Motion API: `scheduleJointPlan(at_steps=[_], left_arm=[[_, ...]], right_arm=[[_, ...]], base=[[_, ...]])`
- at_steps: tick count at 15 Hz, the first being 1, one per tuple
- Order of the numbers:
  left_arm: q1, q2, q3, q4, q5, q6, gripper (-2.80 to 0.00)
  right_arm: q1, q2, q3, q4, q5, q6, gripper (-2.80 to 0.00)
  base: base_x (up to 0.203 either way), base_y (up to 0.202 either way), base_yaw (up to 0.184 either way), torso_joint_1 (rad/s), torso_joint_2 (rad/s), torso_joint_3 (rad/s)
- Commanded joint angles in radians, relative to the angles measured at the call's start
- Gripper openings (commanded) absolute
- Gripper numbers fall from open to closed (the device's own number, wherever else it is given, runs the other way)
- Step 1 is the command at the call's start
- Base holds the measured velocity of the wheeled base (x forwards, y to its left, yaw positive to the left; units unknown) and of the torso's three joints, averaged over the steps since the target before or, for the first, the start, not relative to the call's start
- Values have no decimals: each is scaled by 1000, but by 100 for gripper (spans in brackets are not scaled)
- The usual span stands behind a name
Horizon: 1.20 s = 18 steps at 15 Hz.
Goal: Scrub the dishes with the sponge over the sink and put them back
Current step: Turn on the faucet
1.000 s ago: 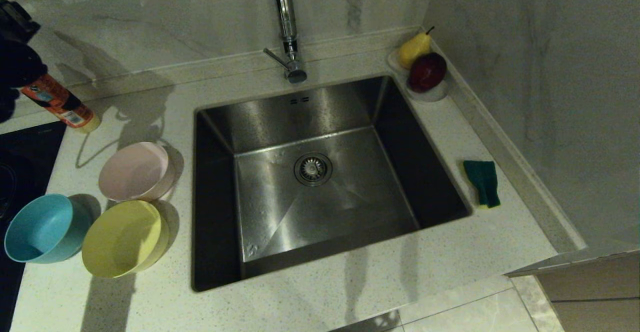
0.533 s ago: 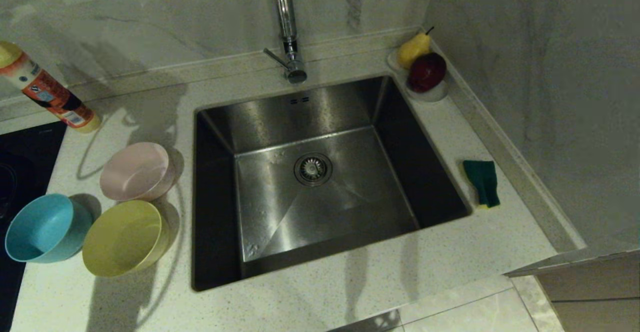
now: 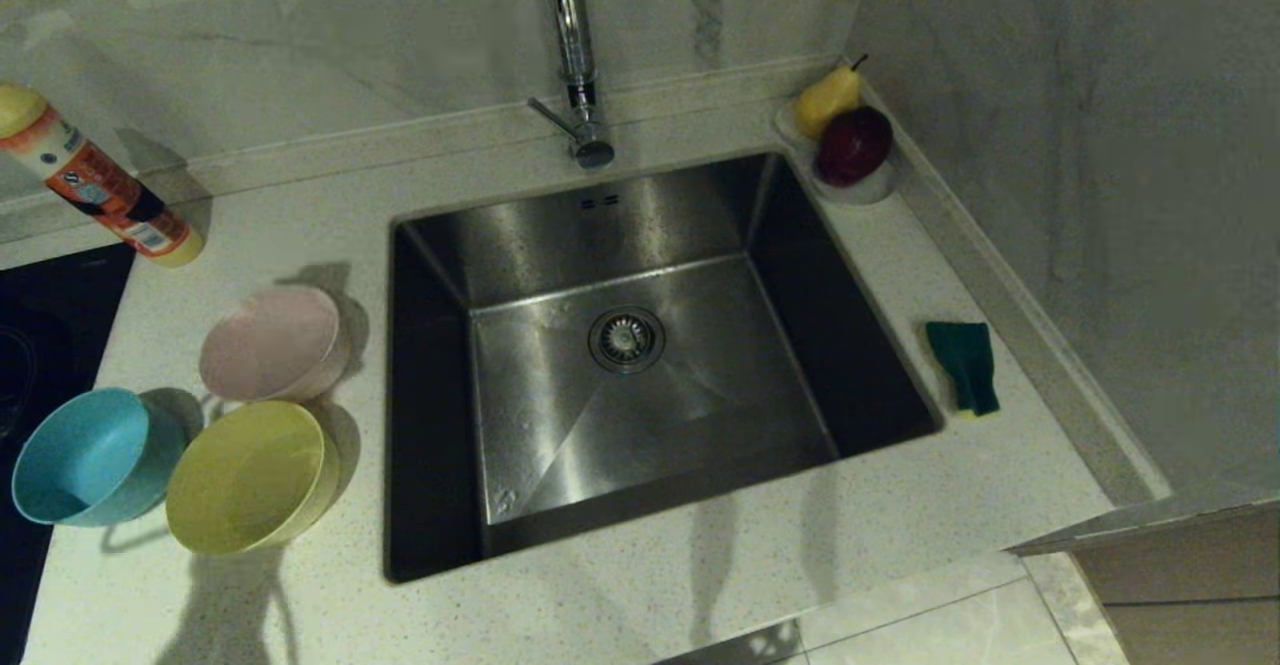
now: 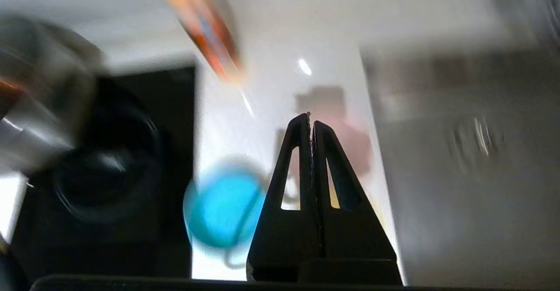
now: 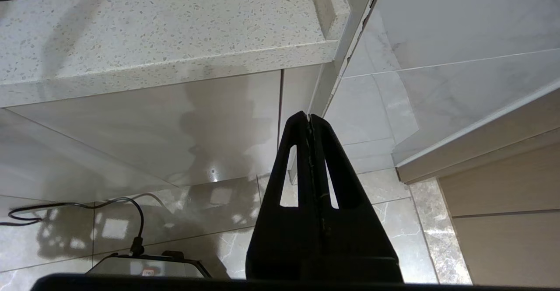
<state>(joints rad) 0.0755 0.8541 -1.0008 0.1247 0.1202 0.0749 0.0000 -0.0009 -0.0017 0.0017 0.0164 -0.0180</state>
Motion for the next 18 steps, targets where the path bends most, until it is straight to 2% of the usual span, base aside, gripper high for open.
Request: scheduleJointPlan(at_steps=[1, 4, 6, 8, 10, 11, 13, 16, 18], left_arm=[[-61, -285, 256, 6, -16, 49, -280], [-128, -515, 502, 11, -28, 94, -280], [-165, -569, 664, -45, -5, 96, -280], [-178, -574, 850, -218, 44, 70, -280], [-183, -576, 986, -403, 75, 67, -280], [-185, -575, 1019, -474, 134, 63, -280], [-186, -573, 1024, -478, 174, 60, -280], [-137, -591, 1041, -466, 161, 55, -280], [-123, -665, 1041, -394, 121, 52, -280]], right_arm=[[0, 1, 0, 0, 0, 0, -280], [0, 1, 0, 0, 0, -1, -280], [0, 0, 0, 0, 0, 0, -280], [0, 0, 0, 0, 0, 0, -280], [0, 1, 0, 0, 0, 0, -280], [0, 1, 0, 0, 0, 0, -280], [0, 1, 0, 1, 0, -1, -280], [0, 1, 0, 0, 0, 0, -280], [0, 1, 0, 1, 0, 0, -280]], base=[[0, 0, 0, 0, 0, 0], [0, 0, 0, 0, 0, 0], [0, 0, 0, 0, 0, 0], [0, 0, 0, 0, 0, 0], [0, 0, 0, 0, 0, 0], [0, 0, 0, 0, 0, 0], [0, 0, 0, 0, 0, 0], [0, 0, 0, 0, 0, 0], [0, 0, 0, 0, 0, 0]])
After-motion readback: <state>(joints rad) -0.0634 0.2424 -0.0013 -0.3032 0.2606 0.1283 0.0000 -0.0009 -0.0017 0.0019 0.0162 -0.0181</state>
